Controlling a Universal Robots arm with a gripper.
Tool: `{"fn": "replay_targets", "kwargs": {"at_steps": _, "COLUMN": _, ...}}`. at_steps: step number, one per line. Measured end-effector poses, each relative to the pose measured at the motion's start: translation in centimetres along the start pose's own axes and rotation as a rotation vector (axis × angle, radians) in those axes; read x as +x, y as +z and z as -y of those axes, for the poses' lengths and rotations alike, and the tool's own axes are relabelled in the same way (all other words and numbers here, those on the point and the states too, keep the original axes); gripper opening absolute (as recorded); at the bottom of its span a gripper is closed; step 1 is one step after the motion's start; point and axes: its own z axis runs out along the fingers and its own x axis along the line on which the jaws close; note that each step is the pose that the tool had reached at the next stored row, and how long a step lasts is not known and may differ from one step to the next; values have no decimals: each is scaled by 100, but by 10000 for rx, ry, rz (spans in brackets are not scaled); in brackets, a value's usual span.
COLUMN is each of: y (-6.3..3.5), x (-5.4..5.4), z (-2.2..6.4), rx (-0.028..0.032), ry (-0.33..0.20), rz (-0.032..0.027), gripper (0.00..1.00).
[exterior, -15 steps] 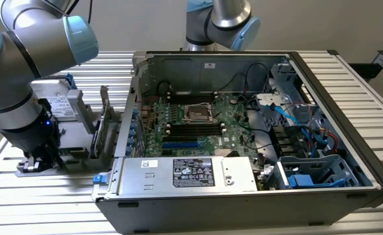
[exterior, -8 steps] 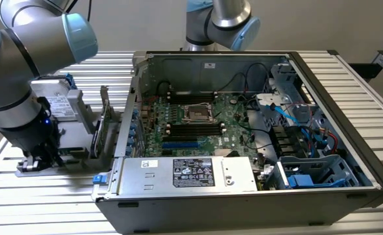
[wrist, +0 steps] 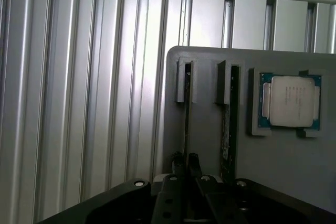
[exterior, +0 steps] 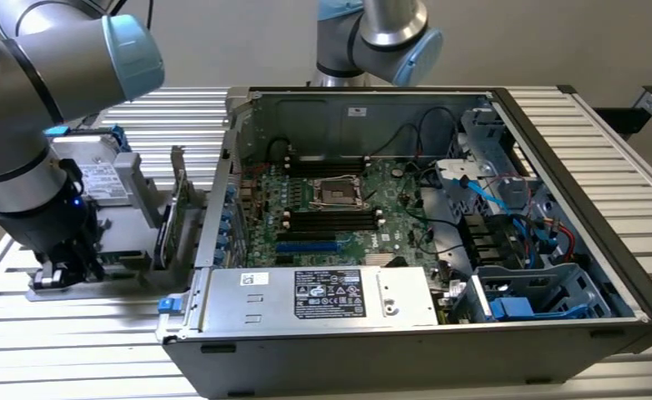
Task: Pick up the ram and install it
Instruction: 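Pick up the ram and move it above insertion slot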
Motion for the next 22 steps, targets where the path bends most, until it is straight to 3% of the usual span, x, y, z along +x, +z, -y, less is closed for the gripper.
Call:
{"fn": "replay_targets", "kwargs": {"at_steps": 12, "y": -150, "x": -6, "z": -10, "rx": 0, "ry": -1, "rz": 0, "gripper": 14}}
{"fn": "replay_targets", "kwargs": {"at_steps": 17, "y": -298, "x": -11, "z": -20, "rx": -5, "ry": -1, "rz": 0, "gripper": 14}}
{"fn": "replay_targets", "kwargs": {"at_steps": 22, "y": -519, "x": -16, "z": 7, "rx": -51, "ry": 0, "rz": 3, "gripper": 14}}
